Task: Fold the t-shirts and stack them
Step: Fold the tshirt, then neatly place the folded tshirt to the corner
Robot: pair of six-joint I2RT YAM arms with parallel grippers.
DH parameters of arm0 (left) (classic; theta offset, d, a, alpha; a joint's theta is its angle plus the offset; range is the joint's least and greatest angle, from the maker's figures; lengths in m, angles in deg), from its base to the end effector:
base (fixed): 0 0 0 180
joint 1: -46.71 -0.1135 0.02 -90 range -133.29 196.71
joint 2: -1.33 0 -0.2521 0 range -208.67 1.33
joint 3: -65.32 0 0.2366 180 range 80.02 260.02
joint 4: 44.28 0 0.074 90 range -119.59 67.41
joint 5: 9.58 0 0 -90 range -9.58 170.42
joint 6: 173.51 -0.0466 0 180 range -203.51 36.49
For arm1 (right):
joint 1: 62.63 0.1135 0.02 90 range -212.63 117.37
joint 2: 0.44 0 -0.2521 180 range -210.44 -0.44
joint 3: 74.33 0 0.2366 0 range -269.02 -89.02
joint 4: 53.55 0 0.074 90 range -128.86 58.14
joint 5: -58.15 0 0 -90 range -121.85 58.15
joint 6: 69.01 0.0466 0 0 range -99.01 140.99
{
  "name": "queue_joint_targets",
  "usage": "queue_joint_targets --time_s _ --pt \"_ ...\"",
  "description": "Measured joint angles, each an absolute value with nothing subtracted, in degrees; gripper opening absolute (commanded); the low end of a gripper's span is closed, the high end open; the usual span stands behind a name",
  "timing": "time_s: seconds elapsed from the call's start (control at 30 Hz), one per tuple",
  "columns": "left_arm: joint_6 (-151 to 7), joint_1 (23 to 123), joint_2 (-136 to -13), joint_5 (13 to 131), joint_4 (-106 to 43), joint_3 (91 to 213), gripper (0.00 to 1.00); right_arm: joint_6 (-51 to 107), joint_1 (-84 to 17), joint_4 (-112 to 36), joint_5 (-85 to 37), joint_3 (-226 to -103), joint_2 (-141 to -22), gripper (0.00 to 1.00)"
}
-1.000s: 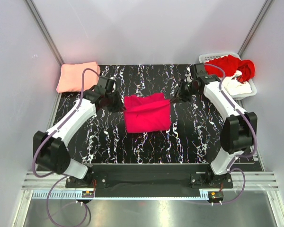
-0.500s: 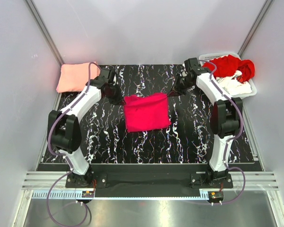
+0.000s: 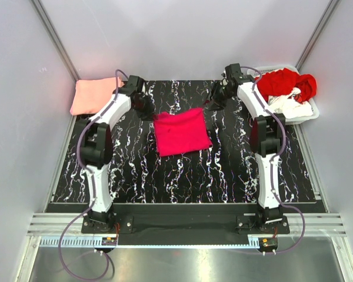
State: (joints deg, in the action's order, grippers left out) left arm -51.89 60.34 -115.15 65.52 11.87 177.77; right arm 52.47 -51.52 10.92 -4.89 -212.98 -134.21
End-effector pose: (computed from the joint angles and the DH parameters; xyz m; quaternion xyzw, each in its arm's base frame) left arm 0.4127 -0.1124 0.2193 -0.1169 0.9516 -0.2138 0.1873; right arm 0.4754 0.1149 0.2160 0.1058 0.9344 0.3022 0.1559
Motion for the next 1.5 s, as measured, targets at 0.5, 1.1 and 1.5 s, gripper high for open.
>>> queue_joint_targets --time_s 0.5,1.1,1.5 --pt "-51.1 54.6 -120.1 63.8 12.2 185.9 0.81 54.8 -55.0 -0.8 0.6 -200.2 -128.8 0.84" --pt "-53.0 55.3 -114.6 56.8 -10.1 161.9 0.74 57.5 -39.5 -38.1 -0.8 -123.5 -80.6 0.84" --pt "-47.9 55.5 -121.7 55.7 -19.8 163.5 0.49 57.8 -39.5 -45.9 1.1 -125.1 -85.9 0.83"
